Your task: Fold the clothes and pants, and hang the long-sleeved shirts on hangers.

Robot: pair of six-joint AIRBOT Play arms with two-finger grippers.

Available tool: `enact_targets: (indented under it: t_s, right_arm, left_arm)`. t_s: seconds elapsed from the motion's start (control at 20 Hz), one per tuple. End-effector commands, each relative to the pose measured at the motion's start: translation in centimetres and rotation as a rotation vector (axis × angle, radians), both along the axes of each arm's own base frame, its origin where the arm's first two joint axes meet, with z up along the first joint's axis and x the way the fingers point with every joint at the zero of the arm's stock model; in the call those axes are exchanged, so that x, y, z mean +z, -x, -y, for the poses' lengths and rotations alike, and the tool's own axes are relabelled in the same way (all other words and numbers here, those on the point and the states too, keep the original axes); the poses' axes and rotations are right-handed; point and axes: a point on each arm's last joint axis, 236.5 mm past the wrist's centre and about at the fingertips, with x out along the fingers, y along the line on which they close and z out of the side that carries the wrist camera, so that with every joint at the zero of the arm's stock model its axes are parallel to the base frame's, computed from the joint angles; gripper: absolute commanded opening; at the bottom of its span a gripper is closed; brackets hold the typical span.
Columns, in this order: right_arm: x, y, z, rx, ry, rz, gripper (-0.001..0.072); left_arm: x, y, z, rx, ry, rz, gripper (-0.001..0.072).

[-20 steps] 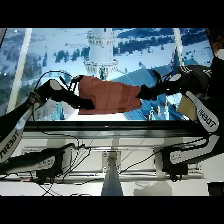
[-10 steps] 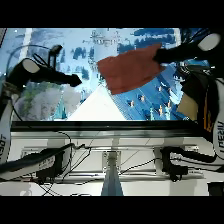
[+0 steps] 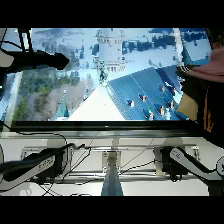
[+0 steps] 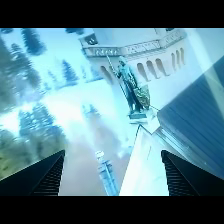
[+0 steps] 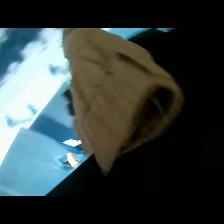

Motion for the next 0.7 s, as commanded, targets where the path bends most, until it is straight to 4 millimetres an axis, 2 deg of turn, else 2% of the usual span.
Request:
enact_targets:
  t_s: [0.0,0.15,0.2,0.3,0.35,0.4,0.45,0.55,0.6,0.65]
  right_arm:
    - [1.5,9.2,2.5,-0.379,-0.074,0.042,0.0015]
    - [2.1,11.3,2.7,-0.441,-0.061,0.059,0.0015]
    - [2.1,11.3,2.8,-0.442,-0.060,0.061,0.0078]
    - [2.0,10.9,2.8,-0.431,-0.067,0.062,0.0560]
    - [1.9,10.6,2.9,-0.426,-0.069,0.062,0.0706]
    - [1.8,10.4,3.1,-0.422,-0.070,0.061,0.0687]
    - [1.5,9.9,3.1,-0.397,-0.079,0.050,0.0602]
    - [0.8,7.9,2.2,-0.243,-0.088,0.013,0.0101]
    - [0.4,6.6,1.6,-0.149,-0.097,0.000,0.0015]
    - [0.1,5.3,1.0,-0.078,-0.117,0.006,0.0014]
  left_arm:
    - [0.6,-0.1,-0.1,0.006,-0.001,0.018,0.0687]
    - [0.6,-0.1,-0.1,0.006,-0.001,0.018,0.0687]
    - [0.6,-0.1,-0.1,0.006,-0.001,0.018,0.0687]
    - [0.6,-0.1,-0.1,0.006,-0.001,0.018,0.0687]
    - [0.6,-0.1,-0.1,0.006,-0.001,0.018,0.0687]
    - [0.6,-0.1,-0.1,0.006,-0.001,0.018,0.0687]
    - [0.6,-0.1,-0.1,0.006,-0.001,0.018,0.0687]
    - [0.6,-0.1,-0.1,0.006,-0.001,0.018,0.0687]
    - [0.6,-0.1,-0.1,0.006,-0.001,0.018,0.0687]
    - [0.6,-0.1,-0.1,0.006,-0.001,0.018,0.0687]
